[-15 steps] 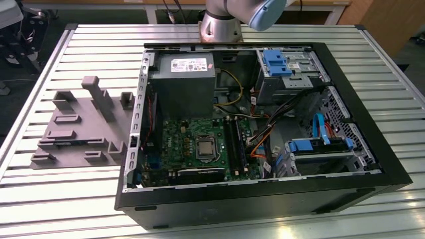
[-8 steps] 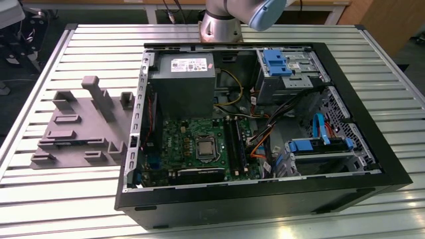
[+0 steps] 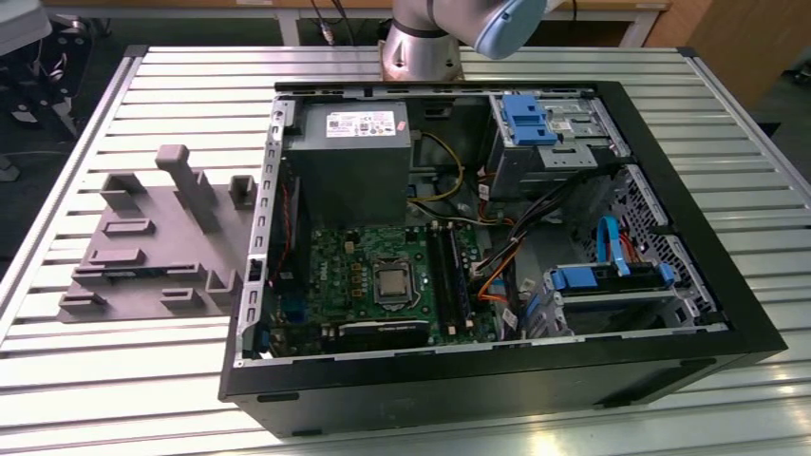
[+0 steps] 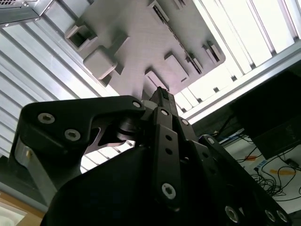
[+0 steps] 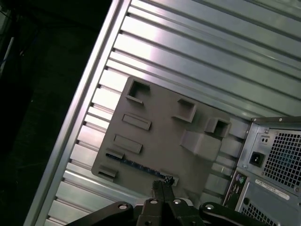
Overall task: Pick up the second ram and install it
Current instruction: 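Pick up the second ram and move it above second insertion slot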
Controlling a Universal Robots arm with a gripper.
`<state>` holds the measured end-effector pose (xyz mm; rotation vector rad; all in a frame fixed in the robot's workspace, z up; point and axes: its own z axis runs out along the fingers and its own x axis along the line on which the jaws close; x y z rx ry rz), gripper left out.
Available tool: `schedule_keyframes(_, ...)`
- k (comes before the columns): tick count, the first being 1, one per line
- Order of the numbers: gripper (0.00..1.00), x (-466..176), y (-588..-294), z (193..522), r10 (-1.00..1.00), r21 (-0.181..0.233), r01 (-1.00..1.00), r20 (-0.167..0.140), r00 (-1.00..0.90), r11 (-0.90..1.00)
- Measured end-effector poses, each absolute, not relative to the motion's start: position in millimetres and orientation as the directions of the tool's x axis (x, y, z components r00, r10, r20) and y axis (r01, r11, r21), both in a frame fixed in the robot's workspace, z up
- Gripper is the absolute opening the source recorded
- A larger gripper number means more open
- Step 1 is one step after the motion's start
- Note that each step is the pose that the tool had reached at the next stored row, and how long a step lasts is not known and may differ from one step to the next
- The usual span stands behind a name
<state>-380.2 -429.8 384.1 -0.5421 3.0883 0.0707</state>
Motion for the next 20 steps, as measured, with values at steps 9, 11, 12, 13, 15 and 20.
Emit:
schedule_keyframes(9,0.11,-380.2,-429.8,384.1,-0.373,0.043,-0.373,-0.013,-0.928,0.927)
schedule_keyframes(11,0.11,-380.2,-429.8,384.1,-0.380,0.043,-0.380,-0.013,-0.925,0.924)
schedule_keyframes(12,0.11,-380.2,-429.8,384.1,-0.384,0.043,-0.384,-0.013,-0.923,0.922)
schedule_keyframes(13,0.11,-380.2,-429.9,384.1,-0.387,0.043,-0.387,-0.013,-0.922,0.921)
schedule_keyframes(15,0.11,-380.2,-429.9,384.1,-0.394,0.043,-0.394,-0.013,-0.919,0.918)
schedule_keyframes(20,0.11,-380.2,-430.0,384.0,-0.429,0.043,-0.429,-0.013,-0.903,0.902)
